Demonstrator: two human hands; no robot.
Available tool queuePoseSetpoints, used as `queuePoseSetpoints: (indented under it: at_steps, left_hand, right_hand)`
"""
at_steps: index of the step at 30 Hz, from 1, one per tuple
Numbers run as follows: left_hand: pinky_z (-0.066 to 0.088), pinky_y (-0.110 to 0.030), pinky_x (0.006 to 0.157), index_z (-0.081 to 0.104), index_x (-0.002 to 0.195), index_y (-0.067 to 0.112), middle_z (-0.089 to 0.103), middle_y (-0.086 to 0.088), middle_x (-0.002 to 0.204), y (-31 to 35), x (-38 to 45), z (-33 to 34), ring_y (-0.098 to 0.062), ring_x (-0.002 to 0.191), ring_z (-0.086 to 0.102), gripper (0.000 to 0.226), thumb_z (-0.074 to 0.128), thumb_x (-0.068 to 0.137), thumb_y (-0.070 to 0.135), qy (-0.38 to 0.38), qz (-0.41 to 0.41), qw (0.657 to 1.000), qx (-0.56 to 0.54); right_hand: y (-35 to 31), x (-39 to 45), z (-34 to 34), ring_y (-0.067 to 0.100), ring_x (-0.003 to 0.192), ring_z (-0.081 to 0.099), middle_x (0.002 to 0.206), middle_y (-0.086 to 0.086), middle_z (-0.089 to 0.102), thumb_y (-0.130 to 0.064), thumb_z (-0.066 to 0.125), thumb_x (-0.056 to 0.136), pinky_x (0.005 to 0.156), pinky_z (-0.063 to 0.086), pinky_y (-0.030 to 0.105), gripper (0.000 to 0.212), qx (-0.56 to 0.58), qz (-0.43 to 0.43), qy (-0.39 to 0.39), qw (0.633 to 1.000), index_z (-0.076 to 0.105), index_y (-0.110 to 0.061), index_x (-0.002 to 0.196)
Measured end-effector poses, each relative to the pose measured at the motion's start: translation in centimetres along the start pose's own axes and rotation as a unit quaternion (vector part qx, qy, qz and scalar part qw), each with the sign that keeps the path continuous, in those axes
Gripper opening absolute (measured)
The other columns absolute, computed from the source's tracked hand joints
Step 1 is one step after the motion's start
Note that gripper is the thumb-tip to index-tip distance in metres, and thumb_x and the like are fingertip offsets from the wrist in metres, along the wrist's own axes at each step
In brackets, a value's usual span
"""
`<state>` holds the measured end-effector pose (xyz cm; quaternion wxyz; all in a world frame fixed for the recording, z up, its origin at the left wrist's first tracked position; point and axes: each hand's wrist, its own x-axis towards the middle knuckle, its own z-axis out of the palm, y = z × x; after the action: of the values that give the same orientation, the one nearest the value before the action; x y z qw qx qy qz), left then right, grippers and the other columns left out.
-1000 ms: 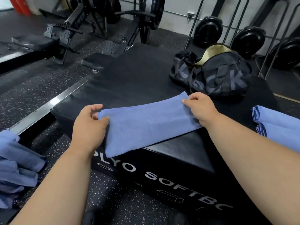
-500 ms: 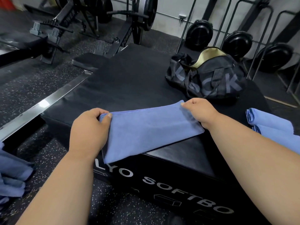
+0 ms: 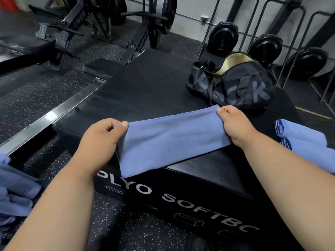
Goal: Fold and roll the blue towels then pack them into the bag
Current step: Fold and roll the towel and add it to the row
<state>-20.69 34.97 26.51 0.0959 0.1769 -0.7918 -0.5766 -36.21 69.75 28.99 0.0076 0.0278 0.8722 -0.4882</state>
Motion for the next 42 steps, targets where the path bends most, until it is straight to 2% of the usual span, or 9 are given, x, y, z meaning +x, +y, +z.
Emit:
queuePoseSetpoints:
  at_steps: [4,12,17,21,26,32,36,39,42]
  left_hand:
    - [0.039,-0.036,0.069,0.068,0.078,0.018,0.06,0.006,0.066,-0.3,-0.3,-0.8,-0.016,0.063,0.05,0.033,0.071,0.098,0.044,-0.067,-0.034,0.995,-0.061]
    - [0.042,-0.032,0.062,0.066,0.077,0.018,0.062,0.006,0.068,-1.4,-0.5,0.0,-0.014,0.063,0.052,0.033,0.067,0.099,0.042,0.001,-0.029,0.995,0.099]
    - [0.047,-0.033,0.067,0.068,0.084,0.026,0.071,0.009,0.077,-0.9,-0.2,0.3,-0.013,0.077,0.065,0.024,0.063,0.1,0.043,0.051,-0.011,0.989,0.14]
    - [0.05,-0.032,0.069,0.069,0.086,0.028,0.071,0.01,0.076,-0.7,0.2,0.6,-0.011,0.079,0.066,0.022,0.064,0.098,0.044,0.078,-0.027,0.985,0.152]
    - [0.045,-0.026,0.063,0.068,0.086,0.029,0.07,0.011,0.077,-0.6,0.4,1.2,-0.006,0.076,0.062,0.023,0.061,0.098,0.046,0.113,-0.037,0.977,0.177]
    - [0.044,-0.033,0.066,0.064,0.083,0.027,0.068,0.01,0.076,-0.8,0.9,1.6,-0.011,0.075,0.061,0.025,0.059,0.099,0.045,0.13,-0.045,0.967,0.216]
    - [0.04,-0.033,0.063,0.062,0.083,0.027,0.066,0.008,0.076,-0.8,0.8,2.0,-0.011,0.073,0.058,0.023,0.059,0.098,0.044,0.146,-0.03,0.957,0.249]
    - [0.038,-0.033,0.06,0.066,0.088,0.029,0.067,0.005,0.084,-1.0,0.9,2.0,-0.02,0.075,0.06,0.018,0.06,0.098,0.042,0.151,-0.007,0.952,0.264]
    - [0.037,-0.031,0.058,0.07,0.088,0.03,0.066,0.002,0.09,-1.1,1.0,2.0,-0.019,0.071,0.059,0.017,0.061,0.098,0.04,0.151,-0.002,0.951,0.27]
  right_hand:
    - [0.2,-0.3,-1.0,0.016,0.081,0.055,0.089,0.002,0.064,-0.039,0.058,0.106,0.075,0.046,0.034,0.035,0.001,0.005,-0.018,1.0,0.065,-0.006,0.098]
    - [0.9,-0.3,-0.2,0.018,0.077,0.044,0.083,0.004,0.052,-0.034,0.056,0.105,0.071,0.036,0.036,0.045,-0.1,-0.007,-0.049,0.994,0.056,0.011,0.102]
    - [0.7,0.7,0.4,0.014,0.08,0.051,0.089,0.0,0.06,-0.038,0.054,0.106,0.071,0.042,0.034,0.035,-0.112,-0.018,-0.036,0.993,0.063,-0.004,0.102]
    - [0.5,1.8,1.1,0.014,0.077,0.049,0.087,0.0,0.058,-0.034,0.055,0.107,0.068,0.041,0.031,0.033,-0.121,-0.015,-0.051,0.991,0.06,-0.003,0.096]
    - [0.6,2.6,1.5,0.016,0.073,0.044,0.083,0.002,0.052,-0.032,0.055,0.106,0.064,0.037,0.03,0.024,-0.151,-0.001,-0.077,0.985,0.055,-0.015,0.09]
    - [1.0,3.0,1.7,0.015,0.075,0.051,0.082,-0.003,0.059,-0.036,0.055,0.105,0.066,0.04,0.031,0.025,-0.207,0.003,-0.071,0.976,0.057,-0.017,0.088]
    - [0.9,2.9,1.9,0.016,0.074,0.056,0.085,-0.002,0.065,-0.036,0.058,0.103,0.067,0.044,0.033,0.02,-0.208,0.013,-0.064,0.976,0.061,-0.017,0.099]
    - [0.8,2.9,1.8,0.016,0.074,0.057,0.089,-0.002,0.068,-0.037,0.061,0.102,0.067,0.046,0.031,0.02,-0.202,0.016,-0.072,0.977,0.064,-0.017,0.103]
    - [0.8,2.9,1.7,0.016,0.071,0.055,0.086,0.0,0.065,-0.036,0.062,0.1,0.065,0.046,0.031,0.024,-0.191,0.021,-0.075,0.978,0.063,-0.013,0.103]
